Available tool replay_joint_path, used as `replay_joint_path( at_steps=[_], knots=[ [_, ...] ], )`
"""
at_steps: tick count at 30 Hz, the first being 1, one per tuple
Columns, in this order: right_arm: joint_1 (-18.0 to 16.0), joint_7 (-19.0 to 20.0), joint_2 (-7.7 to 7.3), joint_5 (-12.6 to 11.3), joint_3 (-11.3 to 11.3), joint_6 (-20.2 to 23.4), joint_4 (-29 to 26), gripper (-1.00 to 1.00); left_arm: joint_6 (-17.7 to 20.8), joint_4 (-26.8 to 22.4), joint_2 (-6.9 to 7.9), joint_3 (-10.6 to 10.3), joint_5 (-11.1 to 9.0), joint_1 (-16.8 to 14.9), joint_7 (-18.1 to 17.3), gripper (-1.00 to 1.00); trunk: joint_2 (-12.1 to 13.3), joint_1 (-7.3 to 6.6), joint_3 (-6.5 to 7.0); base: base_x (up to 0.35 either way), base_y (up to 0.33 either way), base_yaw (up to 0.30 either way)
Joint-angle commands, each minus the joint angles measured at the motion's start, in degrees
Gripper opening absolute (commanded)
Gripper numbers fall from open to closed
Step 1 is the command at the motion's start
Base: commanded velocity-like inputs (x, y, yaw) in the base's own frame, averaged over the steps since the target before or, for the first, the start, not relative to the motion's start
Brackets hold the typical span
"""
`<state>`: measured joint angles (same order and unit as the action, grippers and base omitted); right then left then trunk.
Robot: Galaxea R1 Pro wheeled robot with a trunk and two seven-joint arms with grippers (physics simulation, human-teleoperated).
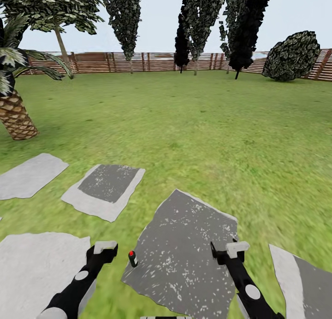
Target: In the garden, pick up the pesticide atomizer on the floor and spray pesticide onto both trees until each tree trunk is fully covered.
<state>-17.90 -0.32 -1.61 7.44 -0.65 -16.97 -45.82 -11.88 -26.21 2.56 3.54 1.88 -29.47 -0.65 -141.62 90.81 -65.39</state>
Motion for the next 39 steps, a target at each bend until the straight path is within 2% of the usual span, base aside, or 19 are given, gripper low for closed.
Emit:
replay_joint_path(
  at_steps=[1,4,8,10,12,18,28,31,34,39],
  knots=[
    [-0.1,0.0,-0.03,0.5,-0.2,-0.2,0.0,1.00,-0.2,0.0,-0.04,0.0,0.5,-0.1,0.0,1.00,0.0,-0.01,-0.04,0.000,0.000,0.000],
    [-0.2,0.1,-0.15,0.5,-0.8,-0.1,-0.1,1.00,-0.2,0.2,-0.07,-2.2,2.7,-0.4,0.3,1.00,0.0,-0.01,-0.04,0.000,0.000,0.000],
    [-0.3,0.1,-0.15,0.6,-1.0,-0.2,-0.2,1.00,-0.4,0.1,-0.12,-3.2,3.3,-0.3,0.3,1.00,0.0,-0.01,-0.04,0.000,0.000,0.000],
    [-0.3,0.1,-0.15,0.6,-1.0,-0.2,-0.3,1.00,-0.5,0.1,-0.13,-3.3,3.2,-0.3,0.1,1.00,-0.8,0.43,-0.40,0.000,0.000,0.000],
    [-0.3,0.1,-0.15,0.6,-1.0,-0.3,-0.3,1.00,-0.6,0.4,-0.17,-3.3,3.2,-0.2,0.0,1.00,-1.6,0.87,-0.76,0.000,0.000,0.000],
    [-0.3,0.1,-0.21,0.6,-1.0,-0.4,-0.2,1.00,-0.7,0.5,-0.30,-3.4,3.1,-0.3,0.0,1.00,-1.7,1.02,-2.14,0.000,0.000,0.000],
    [-0.3,0.1,-0.24,0.6,-0.9,-0.4,-0.2,1.00,-0.9,-0.7,-2.60,-3.2,3.0,-0.7,0.7,1.00,-1.7,1.02,-2.18,0.022,-0.031,0.000],
    [-0.3,0.1,-0.24,0.6,-0.9,-0.4,-0.2,1.00,-0.9,-0.7,-3.83,-3.0,3.0,-0.7,0.8,1.00,-1.7,1.02,-2.19,0.109,-0.224,0.082],
    [-0.3,0.1,-0.24,0.6,-0.9,-0.4,-0.2,1.00,-0.9,-0.6,-4.26,-2.9,3.0,-0.6,0.9,1.00,-1.7,1.02,-2.24,0.097,-0.254,0.195],
    [-0.3,0.1,-0.24,0.6,-0.9,-0.4,-0.2,1.00,-0.9,-0.6,-4.14,-2.9,3.1,-0.6,0.9,1.00,-1.7,1.02,-2.34,0.088,-0.266,0.252]
  ],
)
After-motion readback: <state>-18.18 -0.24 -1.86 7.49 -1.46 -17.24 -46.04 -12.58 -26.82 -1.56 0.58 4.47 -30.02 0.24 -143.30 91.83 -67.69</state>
